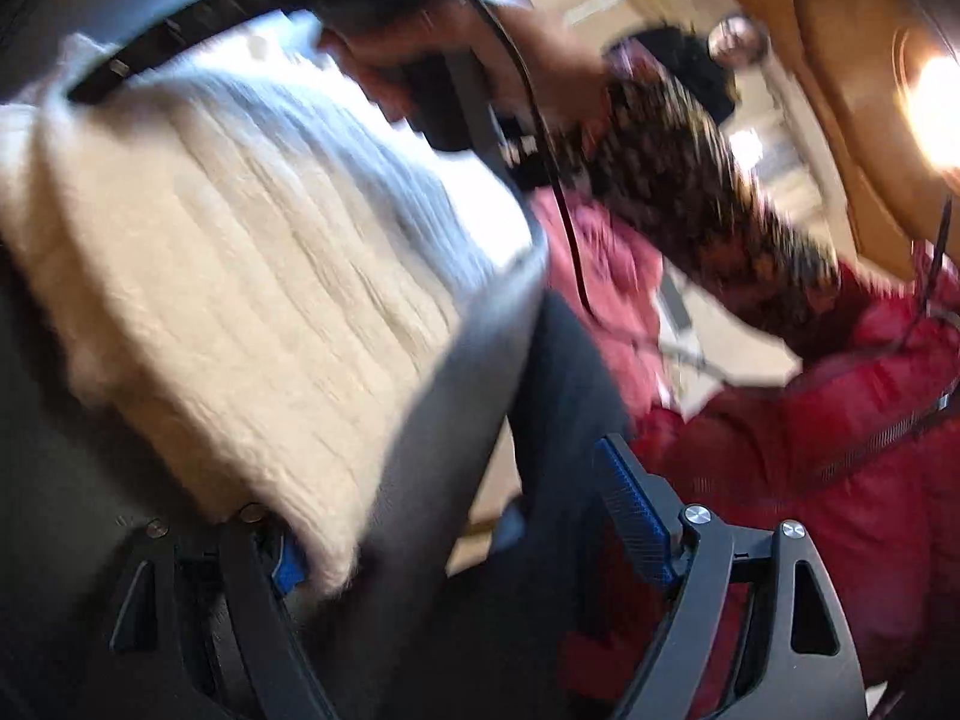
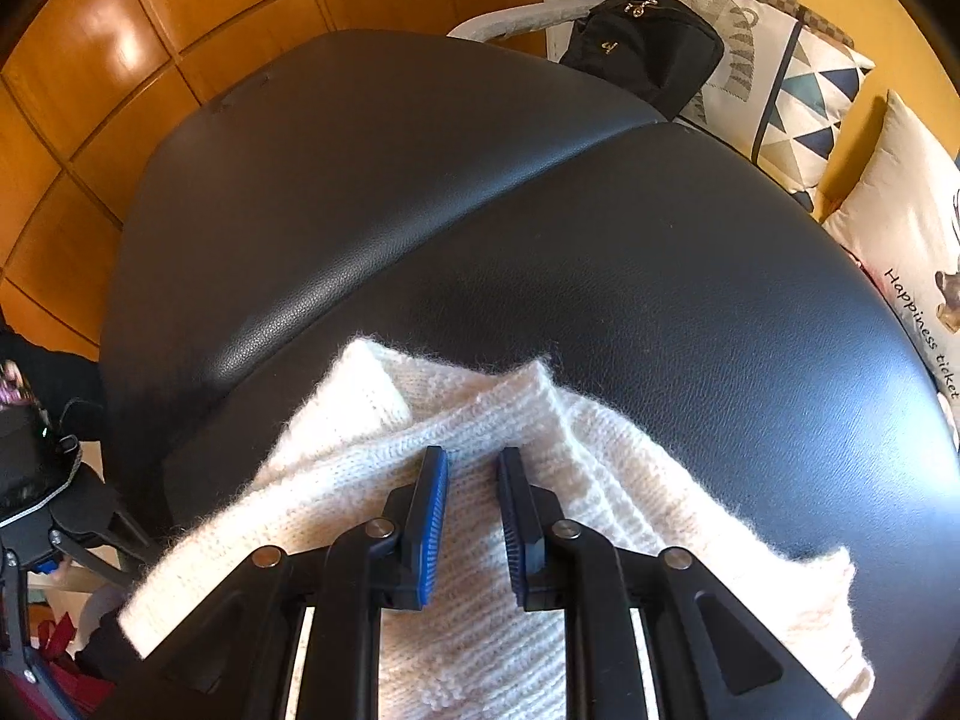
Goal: Fold clothes
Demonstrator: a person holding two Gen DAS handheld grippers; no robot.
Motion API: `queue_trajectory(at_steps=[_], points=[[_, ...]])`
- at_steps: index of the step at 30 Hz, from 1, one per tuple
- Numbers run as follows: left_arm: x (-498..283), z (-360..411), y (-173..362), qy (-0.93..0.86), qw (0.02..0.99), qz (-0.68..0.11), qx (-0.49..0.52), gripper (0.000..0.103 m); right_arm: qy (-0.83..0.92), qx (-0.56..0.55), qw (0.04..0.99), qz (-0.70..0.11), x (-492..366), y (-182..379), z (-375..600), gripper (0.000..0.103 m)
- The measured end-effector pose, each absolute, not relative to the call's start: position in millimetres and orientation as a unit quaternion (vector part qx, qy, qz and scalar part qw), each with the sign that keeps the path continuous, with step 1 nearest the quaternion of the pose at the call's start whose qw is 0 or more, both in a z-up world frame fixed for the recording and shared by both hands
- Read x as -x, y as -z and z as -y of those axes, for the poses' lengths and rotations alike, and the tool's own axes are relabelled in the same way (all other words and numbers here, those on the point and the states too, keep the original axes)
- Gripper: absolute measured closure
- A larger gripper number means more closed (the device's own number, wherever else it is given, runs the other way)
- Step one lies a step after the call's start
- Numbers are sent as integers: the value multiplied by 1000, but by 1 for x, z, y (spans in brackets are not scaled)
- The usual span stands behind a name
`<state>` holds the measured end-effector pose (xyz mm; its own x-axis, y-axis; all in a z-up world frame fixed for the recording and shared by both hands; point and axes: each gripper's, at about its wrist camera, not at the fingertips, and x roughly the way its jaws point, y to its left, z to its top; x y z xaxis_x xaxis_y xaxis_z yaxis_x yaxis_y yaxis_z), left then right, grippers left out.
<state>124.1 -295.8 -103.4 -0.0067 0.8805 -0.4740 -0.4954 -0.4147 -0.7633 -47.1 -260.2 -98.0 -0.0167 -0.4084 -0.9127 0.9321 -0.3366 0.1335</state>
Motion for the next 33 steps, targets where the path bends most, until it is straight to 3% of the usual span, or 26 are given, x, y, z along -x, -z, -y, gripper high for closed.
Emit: queue_trajectory(at_steps=[9,10,11,12,14,16,17,23,33], points=[[-146,298,96,-729,463,147,483,24,686,-464,489,-274,35,100,259,86],[-150,298,95,-744,450,135,476,28,690,-457,488,-276,33,100,258,86],[-150,299,96,-757,432,130,473,40,694,-451,488,-278,30,100,257,86],[-149,303,98,-768,411,133,473,60,697,-447,488,-277,29,100,256,86],[-146,310,101,-785,374,145,473,78,701,-446,488,-268,29,101,253,86],[-147,318,105,-788,360,173,469,80,702,-448,490,-258,30,102,251,86],[-147,319,106,-792,351,176,467,87,701,-449,491,-254,31,102,251,86],[-156,313,108,-813,316,179,454,95,703,-450,494,-244,37,105,257,86],[-144,319,111,-788,357,175,470,96,707,-436,489,-266,27,107,262,86]])
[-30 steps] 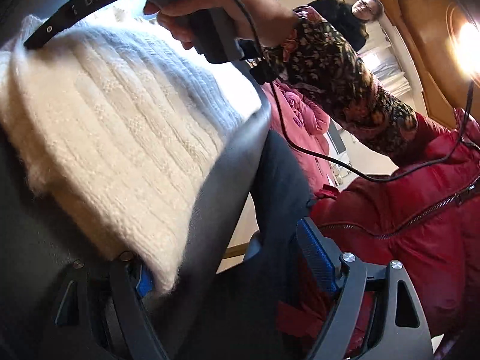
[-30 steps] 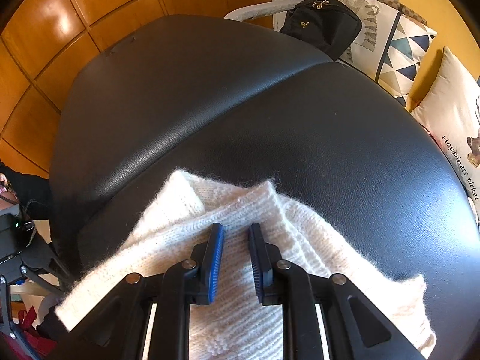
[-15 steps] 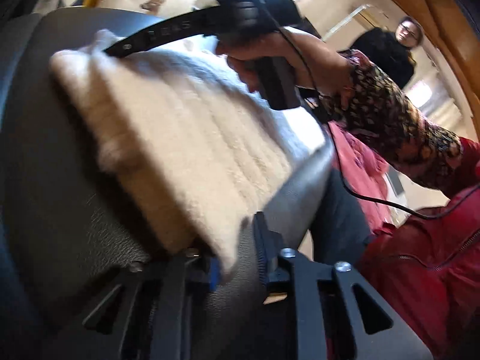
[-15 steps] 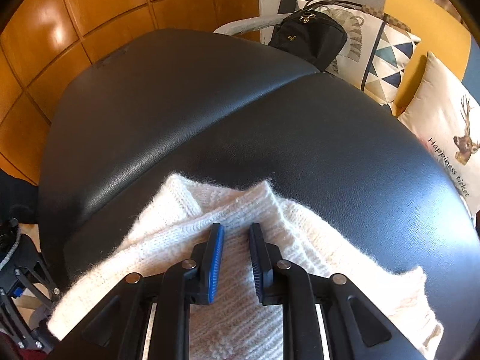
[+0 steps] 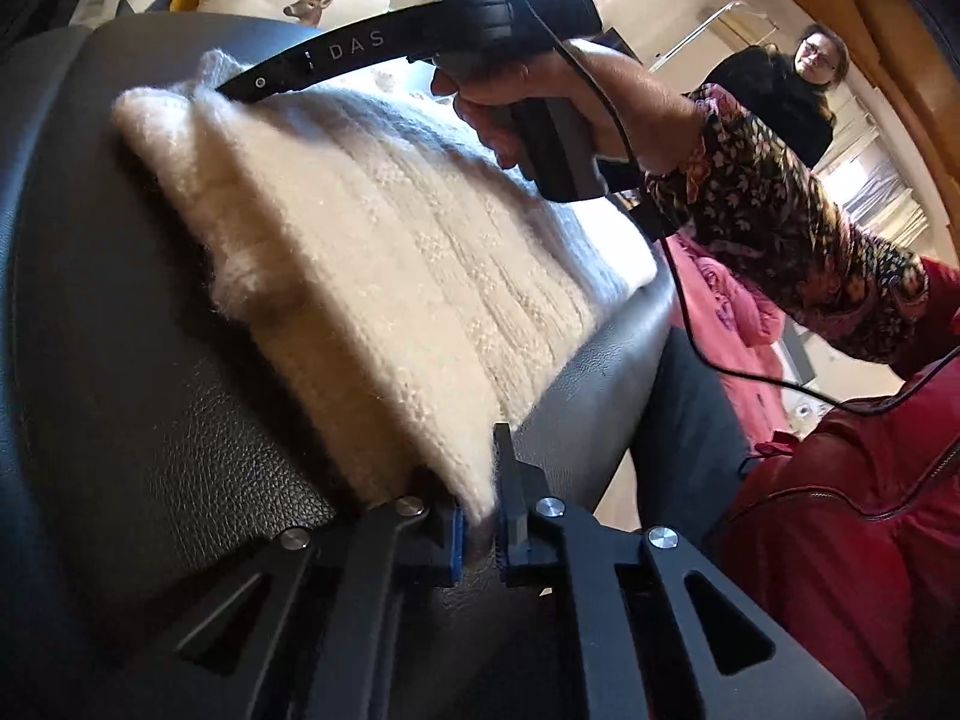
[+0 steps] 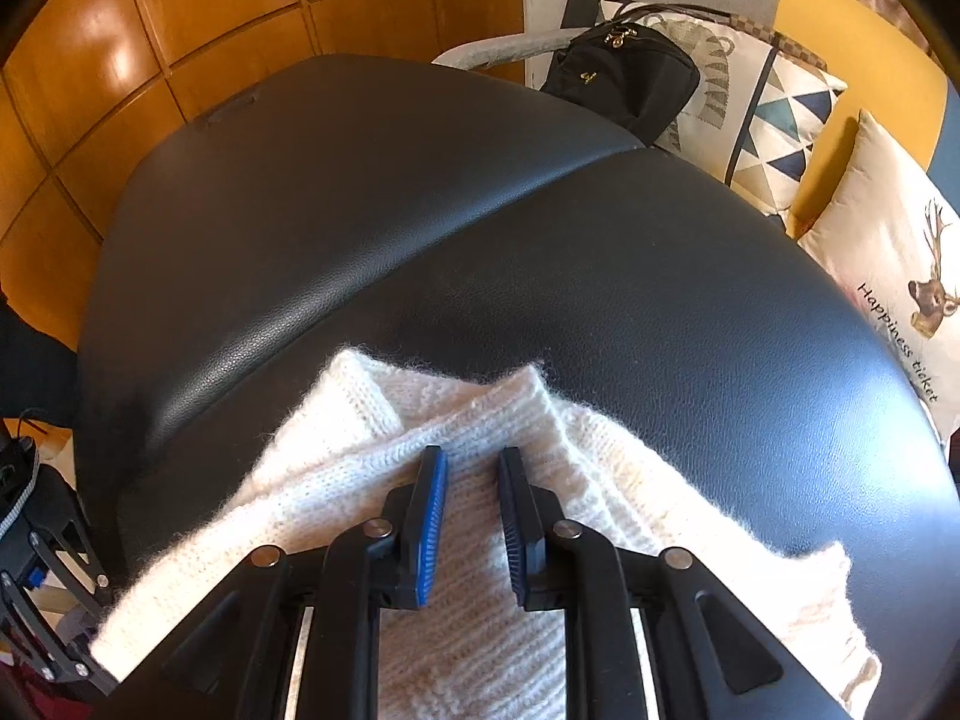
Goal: Fold clothes
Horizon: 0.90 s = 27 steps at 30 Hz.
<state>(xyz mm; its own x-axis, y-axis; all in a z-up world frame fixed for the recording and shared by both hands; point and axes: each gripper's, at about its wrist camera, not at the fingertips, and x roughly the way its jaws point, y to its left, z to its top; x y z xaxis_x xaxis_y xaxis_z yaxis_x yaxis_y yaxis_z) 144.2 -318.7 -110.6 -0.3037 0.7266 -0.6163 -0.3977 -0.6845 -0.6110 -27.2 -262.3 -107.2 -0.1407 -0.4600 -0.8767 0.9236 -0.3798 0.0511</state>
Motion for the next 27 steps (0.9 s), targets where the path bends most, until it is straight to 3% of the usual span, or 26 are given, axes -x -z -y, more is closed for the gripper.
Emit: queue_trajectory(at_steps=[4,8,13,15,19,23,27], points=[[-147,329,111,-790,346,208,462,94,719,-426,489,-250,24,108,257,86],[-161,344,107,-793,316,266,448,85,718,-429,498,-227,27,98,250,85],[-189,370,88,-821,266,291,412,75,755,-410,509,-49,29,57,183,79],[-196,381,79,-837,233,302,393,75,777,-410,477,-20,31,55,146,79],[-182,381,50,-884,157,279,340,75,803,-417,425,-21,36,67,89,79],[-122,337,32,-908,105,225,337,64,809,-434,395,-21,40,80,61,79],[-59,275,36,-918,51,179,351,64,820,-425,382,-40,34,81,63,79]])
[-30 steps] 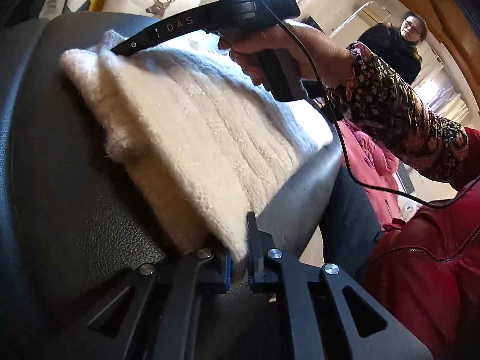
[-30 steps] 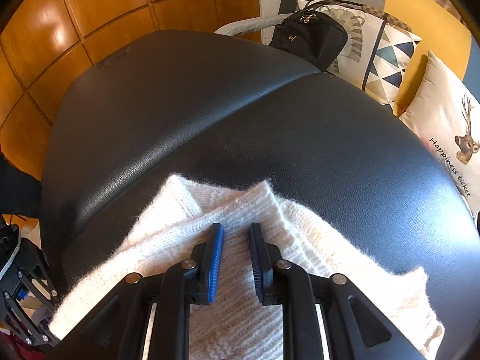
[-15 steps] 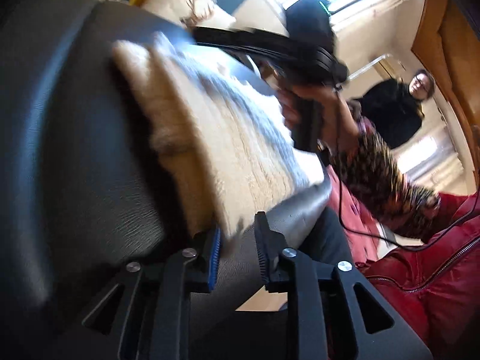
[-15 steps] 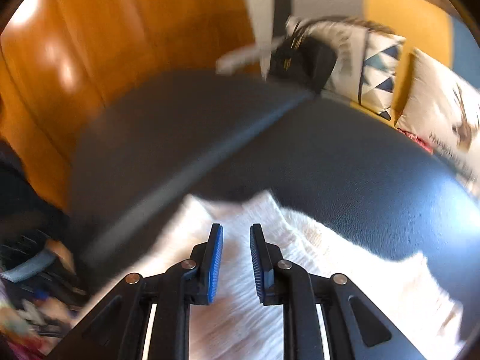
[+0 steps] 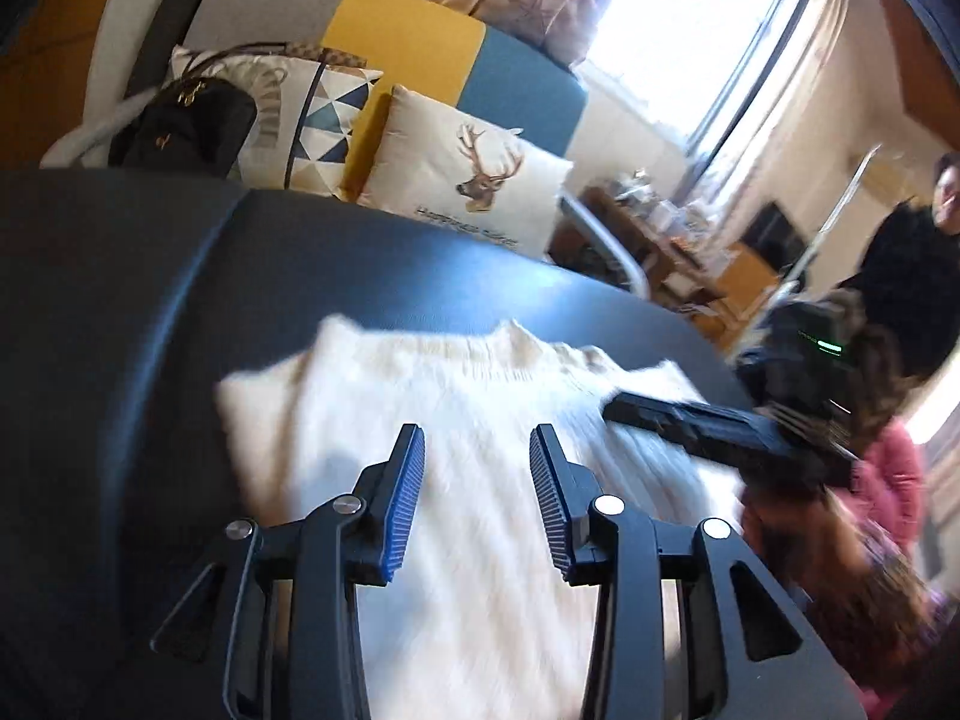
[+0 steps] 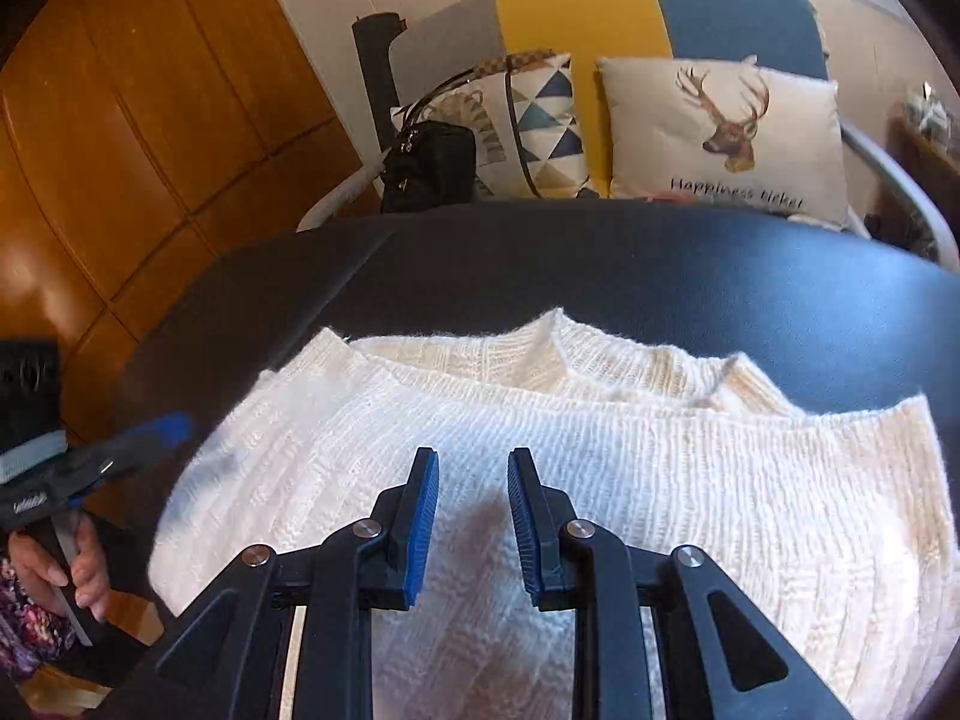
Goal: Fold clothes
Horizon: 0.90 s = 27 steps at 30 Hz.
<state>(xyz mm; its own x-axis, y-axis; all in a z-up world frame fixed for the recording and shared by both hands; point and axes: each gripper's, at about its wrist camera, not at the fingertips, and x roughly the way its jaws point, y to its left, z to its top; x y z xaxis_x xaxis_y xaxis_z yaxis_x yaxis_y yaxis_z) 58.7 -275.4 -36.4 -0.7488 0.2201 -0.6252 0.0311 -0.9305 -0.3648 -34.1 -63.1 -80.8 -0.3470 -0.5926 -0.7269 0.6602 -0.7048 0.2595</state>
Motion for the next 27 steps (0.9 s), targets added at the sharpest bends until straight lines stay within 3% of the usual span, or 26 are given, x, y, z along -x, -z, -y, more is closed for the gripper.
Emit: queue_trajectory(at_steps=[6,11,18,23,27], points=[[-5,239,60,-907,-64,74,410,62,826,-439,347,-74,36,94,72,79],[-4,240,81,-906,-100,51,408,47,833,-444,323,-75,43,108,79,79],[-9,244,88,-910,-104,56,397,44,844,-431,306,-91,45,117,87,79],[-12,252,87,-911,-97,69,394,44,840,-436,320,-40,49,103,66,79],[-12,250,87,-911,-100,64,394,44,849,-431,296,-78,46,100,59,79]])
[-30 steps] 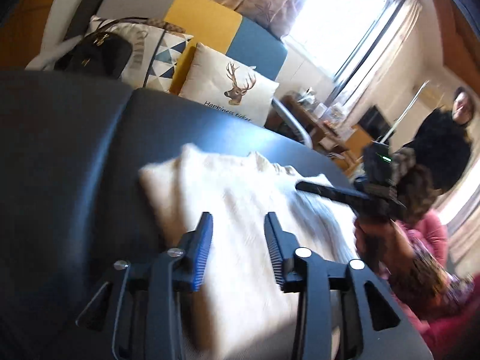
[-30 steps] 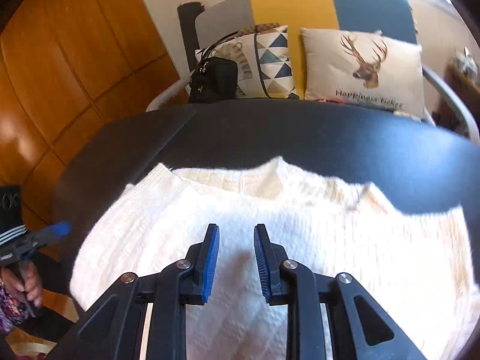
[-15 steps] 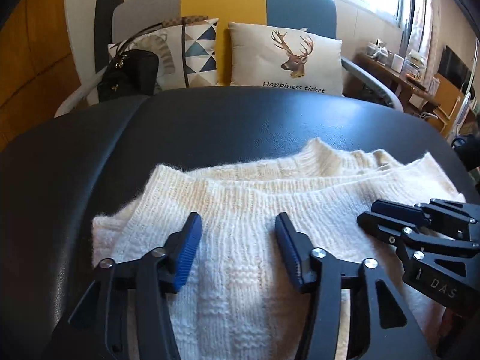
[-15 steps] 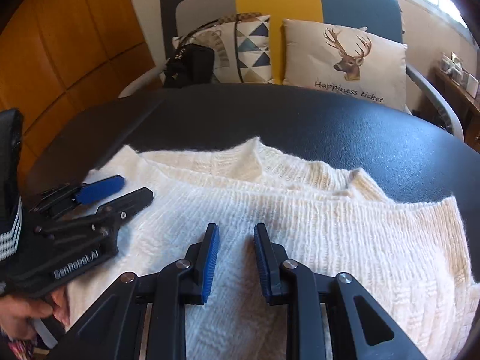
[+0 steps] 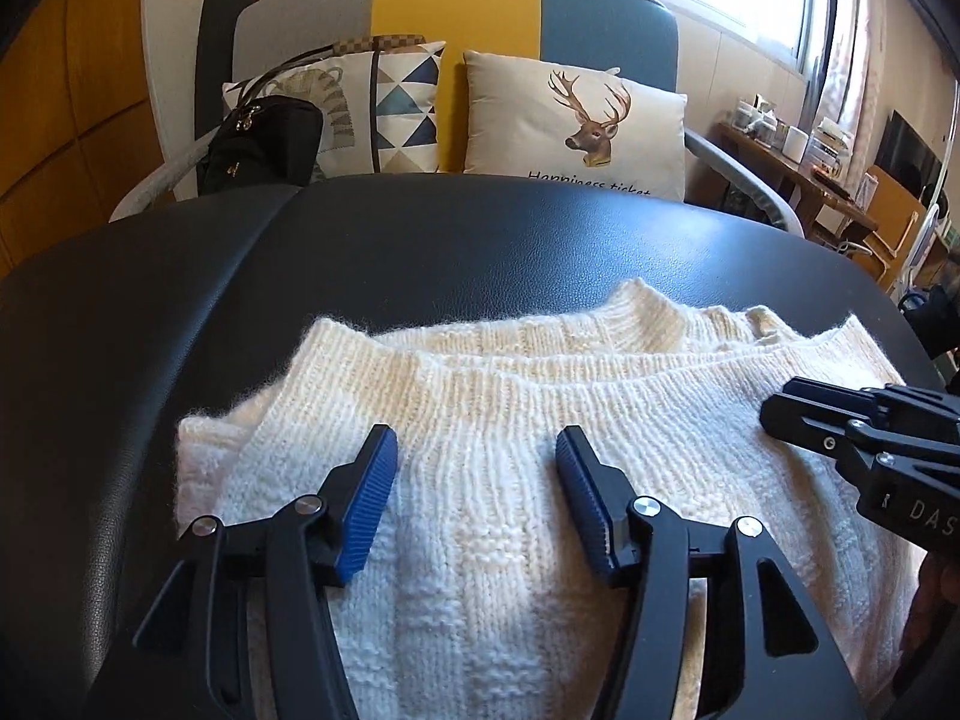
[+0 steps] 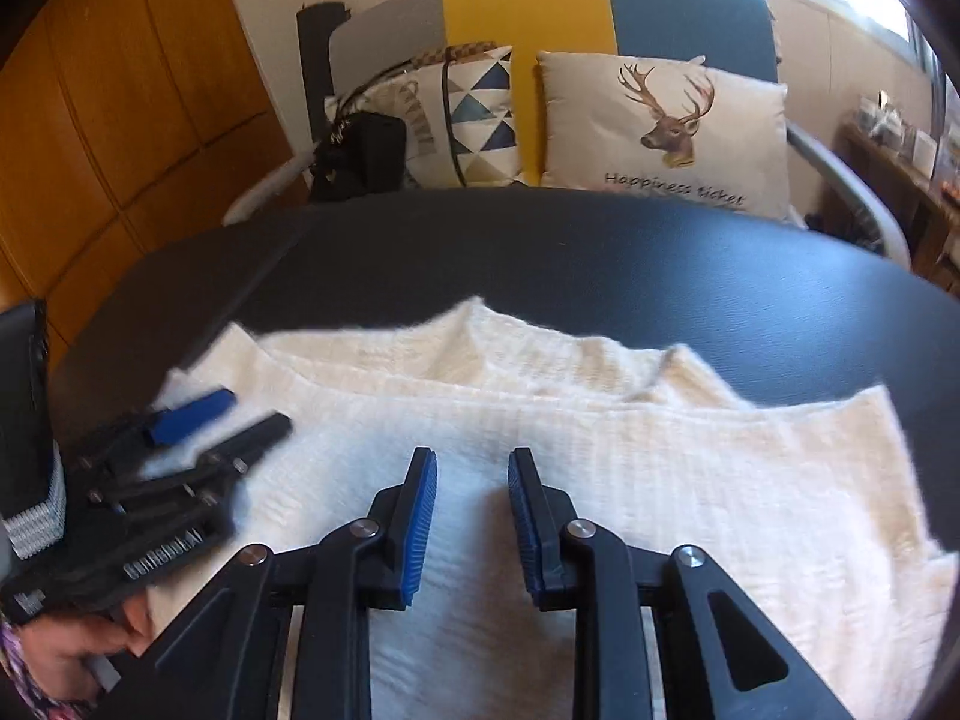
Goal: Fold clothes
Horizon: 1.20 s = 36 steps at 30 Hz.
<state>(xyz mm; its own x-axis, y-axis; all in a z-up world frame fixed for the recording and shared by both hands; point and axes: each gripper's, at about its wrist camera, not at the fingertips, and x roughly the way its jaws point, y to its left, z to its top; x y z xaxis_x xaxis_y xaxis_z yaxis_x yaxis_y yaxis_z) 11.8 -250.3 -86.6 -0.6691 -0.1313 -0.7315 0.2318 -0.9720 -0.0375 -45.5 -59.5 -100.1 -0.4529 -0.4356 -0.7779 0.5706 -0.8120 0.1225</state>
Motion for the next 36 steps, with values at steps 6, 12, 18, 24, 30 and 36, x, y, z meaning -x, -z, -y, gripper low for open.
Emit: queue_trajectory(at_steps=[6,12,18,24,30,36], points=[[-12,249,86,911,102,-60,-394,44,869,-418,246,-95,44,96,47,79],[-11,246,87,911,104,-56,-394,44,869,-437,214,-86,60,107,34,79],[-11,246,87,911,105,-54,-394,44,873,-431,208,-95,66,118,36,78],[-10,246,87,911,105,-54,-395,44,868,-431,238,-58,69,111,25,77],[-10,245,88,911,106,-53,-395,44,893,-399,209,7,76,76,-40,77],[-9,246,88,911,106,-54,-396,44,875,-434,213,-40,91,101,-56,77]])
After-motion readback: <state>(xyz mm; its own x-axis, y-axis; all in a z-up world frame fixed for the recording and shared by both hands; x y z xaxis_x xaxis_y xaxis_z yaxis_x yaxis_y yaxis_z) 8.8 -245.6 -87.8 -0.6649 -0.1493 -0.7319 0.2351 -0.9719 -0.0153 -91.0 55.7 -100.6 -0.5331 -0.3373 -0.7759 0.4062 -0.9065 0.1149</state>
